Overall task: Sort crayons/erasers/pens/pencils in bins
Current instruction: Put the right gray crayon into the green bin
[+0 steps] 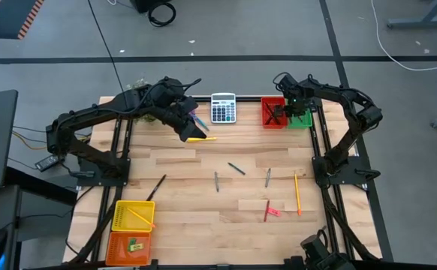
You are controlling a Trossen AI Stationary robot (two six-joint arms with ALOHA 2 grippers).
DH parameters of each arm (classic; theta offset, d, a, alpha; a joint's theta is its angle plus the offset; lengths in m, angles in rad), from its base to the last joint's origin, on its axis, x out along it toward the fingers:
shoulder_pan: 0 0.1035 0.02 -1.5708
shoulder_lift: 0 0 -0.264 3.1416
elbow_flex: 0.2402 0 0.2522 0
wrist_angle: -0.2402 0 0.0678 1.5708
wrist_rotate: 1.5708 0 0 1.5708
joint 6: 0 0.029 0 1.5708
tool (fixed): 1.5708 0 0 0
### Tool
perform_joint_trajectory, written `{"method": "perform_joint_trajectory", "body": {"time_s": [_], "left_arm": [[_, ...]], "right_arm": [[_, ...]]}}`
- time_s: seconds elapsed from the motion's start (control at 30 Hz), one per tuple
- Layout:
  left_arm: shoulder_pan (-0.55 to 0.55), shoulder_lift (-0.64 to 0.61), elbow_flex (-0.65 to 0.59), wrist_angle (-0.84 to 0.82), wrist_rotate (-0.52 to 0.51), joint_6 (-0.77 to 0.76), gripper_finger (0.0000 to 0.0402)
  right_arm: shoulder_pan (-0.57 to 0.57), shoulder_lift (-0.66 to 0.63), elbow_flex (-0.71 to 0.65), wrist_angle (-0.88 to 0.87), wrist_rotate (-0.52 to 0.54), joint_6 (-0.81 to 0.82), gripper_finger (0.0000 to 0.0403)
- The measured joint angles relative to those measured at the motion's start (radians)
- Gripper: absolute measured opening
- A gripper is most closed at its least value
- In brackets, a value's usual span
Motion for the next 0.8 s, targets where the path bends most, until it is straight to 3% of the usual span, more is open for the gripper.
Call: {"method": "perform_joint_trajectory", "body": {"time_s": [0.23,0.4,0.63,0.8], "left_arm": [[0.002,0.0,0.0,0.0,0.0,0.011,0.0008],[0.002,0.0,0.0,0.0,0.0,0.055,0.002],[0.002,0.0,0.0,0.0,0.0,0.131,0.0029],[0.002,0.0,0.0,0.0,0.0,0.207,0.002]], "right_arm": [[0.026,-0.019,0.073,-0.127,-0.011,-0.003,0.0097],[0.07,-0.081,0.145,-0.221,-0.011,0.042,0.0097],[0.179,-0.205,0.197,-0.352,-0.109,0.23,0.0097],[0.351,-0.241,0.19,-0.404,-0.138,0.429,0.0097]]}}
